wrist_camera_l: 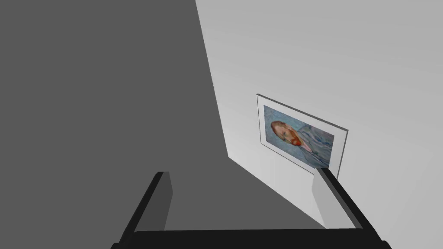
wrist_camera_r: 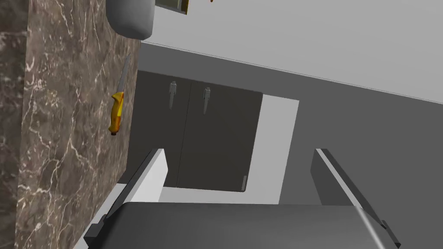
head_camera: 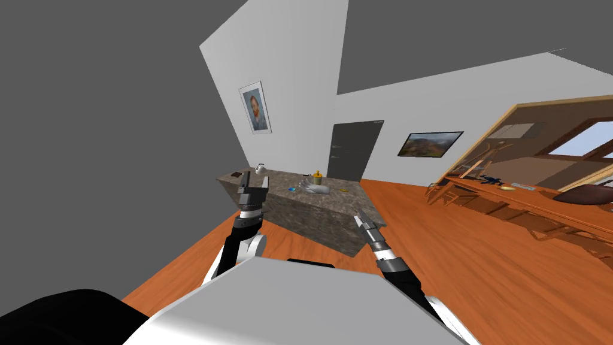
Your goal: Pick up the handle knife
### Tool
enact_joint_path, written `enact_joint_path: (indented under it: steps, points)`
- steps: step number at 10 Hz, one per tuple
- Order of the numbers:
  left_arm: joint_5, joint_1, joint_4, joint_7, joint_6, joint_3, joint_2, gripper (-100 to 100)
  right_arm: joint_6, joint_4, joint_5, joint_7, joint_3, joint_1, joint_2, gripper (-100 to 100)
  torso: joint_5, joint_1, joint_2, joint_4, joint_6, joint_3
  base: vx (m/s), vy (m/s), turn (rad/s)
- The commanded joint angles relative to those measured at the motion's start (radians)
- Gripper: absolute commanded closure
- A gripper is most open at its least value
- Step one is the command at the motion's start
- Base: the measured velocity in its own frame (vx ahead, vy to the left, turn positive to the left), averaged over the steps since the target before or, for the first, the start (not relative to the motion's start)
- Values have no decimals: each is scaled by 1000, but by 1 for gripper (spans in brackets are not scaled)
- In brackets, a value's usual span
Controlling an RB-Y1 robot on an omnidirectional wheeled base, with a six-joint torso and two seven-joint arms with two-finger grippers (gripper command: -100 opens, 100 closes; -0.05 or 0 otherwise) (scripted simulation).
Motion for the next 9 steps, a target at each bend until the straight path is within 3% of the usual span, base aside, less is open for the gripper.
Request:
enact_joint_path:
  steps: [1, 4, 6, 9]
  points:
    - [0, 0, 0, 0, 0, 0, 0, 0, 15, -3, 15, -3, 14, 18, -45, -100, 0, 0, 0, 0, 0, 0, -89, 60, 112]
    - [0, 0, 0, 0, 0, 0, 0, 0, 54, 48, 71, -21, 58, 60, -134, -100, 0, -1, -2, 0, 1, -1, -97, 75, 222]
    - [0, 0, 0, 0, 0, 0, 0, 0, 54, 48, 71, -21, 58, 60, -177, -100, 0, -2, -2, 0, 1, -1, -58, 40, 55]
    - [0, 0, 0, 0, 0, 0, 0, 0, 97, 103, 130, -37, 107, 103, -281, -100, 0, -3, -3, -1, 1, -2, -71, 61, 246]
